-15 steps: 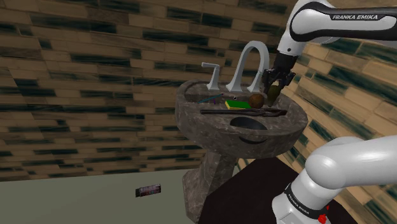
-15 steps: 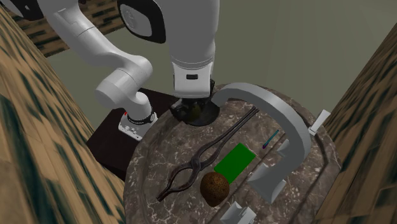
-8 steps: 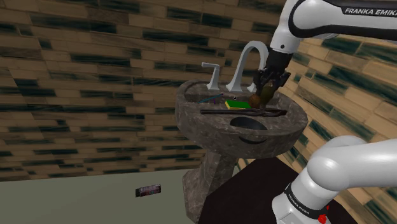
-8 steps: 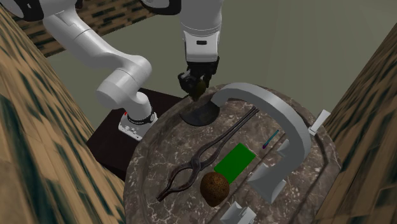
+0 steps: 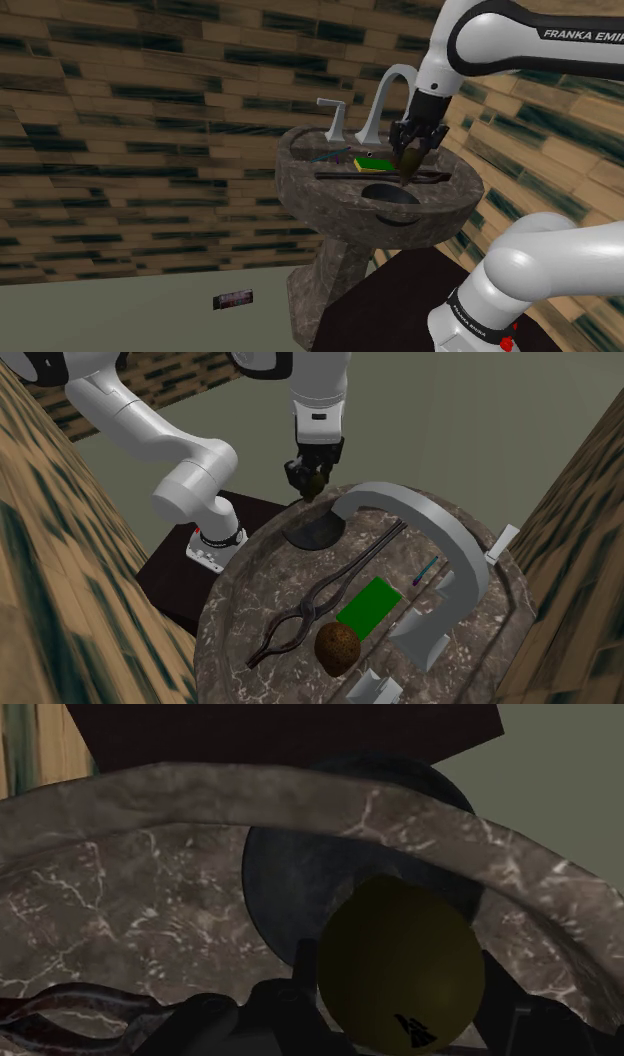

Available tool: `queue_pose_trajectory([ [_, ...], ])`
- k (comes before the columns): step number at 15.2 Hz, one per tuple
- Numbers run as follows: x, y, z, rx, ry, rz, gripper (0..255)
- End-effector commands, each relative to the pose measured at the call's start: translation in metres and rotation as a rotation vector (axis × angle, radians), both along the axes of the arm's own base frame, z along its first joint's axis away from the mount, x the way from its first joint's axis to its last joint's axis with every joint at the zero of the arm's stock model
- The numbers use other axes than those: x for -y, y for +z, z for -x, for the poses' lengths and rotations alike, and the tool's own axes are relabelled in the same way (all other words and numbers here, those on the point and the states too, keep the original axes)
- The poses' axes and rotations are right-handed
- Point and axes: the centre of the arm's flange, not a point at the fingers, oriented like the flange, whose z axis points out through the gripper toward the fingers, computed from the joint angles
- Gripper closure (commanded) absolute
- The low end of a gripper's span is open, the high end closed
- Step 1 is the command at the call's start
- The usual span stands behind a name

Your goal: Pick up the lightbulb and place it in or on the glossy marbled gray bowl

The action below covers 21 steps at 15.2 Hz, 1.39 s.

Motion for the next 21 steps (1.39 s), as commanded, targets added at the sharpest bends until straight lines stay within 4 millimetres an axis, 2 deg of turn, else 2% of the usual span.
queue_pose_trajectory([
  [1,0.000,-0.011,0.000,0.000,0.000,0.000,255],
  [11,0.000,-0.064,0.000,0.000,0.000,0.000,255],
  [19,0.000,-0.064,0.000,0.000,0.000,0.000,255],
  [20,0.000,-0.063,0.000,0.000,0.000,0.000,0],
  [21,0.000,-0.064,0.000,0.000,0.000,0.000,0],
])
